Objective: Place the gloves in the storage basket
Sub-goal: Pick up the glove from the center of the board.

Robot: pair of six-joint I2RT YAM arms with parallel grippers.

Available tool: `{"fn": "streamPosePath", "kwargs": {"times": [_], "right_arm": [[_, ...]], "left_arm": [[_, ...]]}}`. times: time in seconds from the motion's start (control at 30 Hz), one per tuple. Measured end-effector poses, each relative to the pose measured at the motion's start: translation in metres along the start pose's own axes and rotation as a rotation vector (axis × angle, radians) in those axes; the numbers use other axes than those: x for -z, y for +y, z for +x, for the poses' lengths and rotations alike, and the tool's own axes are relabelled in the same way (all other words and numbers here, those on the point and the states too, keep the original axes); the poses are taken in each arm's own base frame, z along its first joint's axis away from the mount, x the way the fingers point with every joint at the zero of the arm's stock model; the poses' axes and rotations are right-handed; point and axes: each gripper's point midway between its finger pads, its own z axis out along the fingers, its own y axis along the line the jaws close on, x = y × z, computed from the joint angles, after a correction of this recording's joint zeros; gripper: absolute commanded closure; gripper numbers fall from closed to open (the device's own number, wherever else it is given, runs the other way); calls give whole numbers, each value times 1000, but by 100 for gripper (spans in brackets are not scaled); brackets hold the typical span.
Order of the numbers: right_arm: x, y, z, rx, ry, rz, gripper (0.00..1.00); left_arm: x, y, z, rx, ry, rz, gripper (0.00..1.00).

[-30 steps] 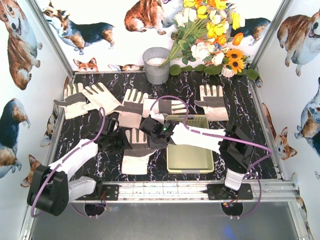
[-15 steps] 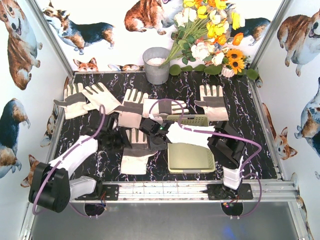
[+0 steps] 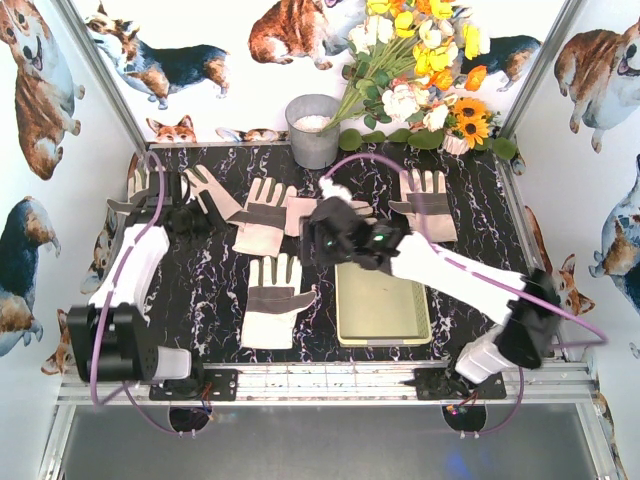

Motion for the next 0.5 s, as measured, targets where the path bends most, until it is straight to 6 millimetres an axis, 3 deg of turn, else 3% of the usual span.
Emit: {"fn": "streamPosePath", "kwargs": {"times": [0.1, 0.2, 0.37, 0.5], "right_arm": [[26, -7, -30, -30, -107, -34, 32], [41, -29, -48, -63, -178, -24, 31], [48, -65, -57, -86, -212, 19, 31], [50, -72, -58, -65, -206, 9, 31]], "left_arm": [[-18, 0, -3, 20, 33, 5, 39], [-40, -2, -4, 63, 61, 26, 41], [-84, -6, -11, 161, 87, 68, 46], [-125, -4, -19, 251, 107, 81, 48]]}}
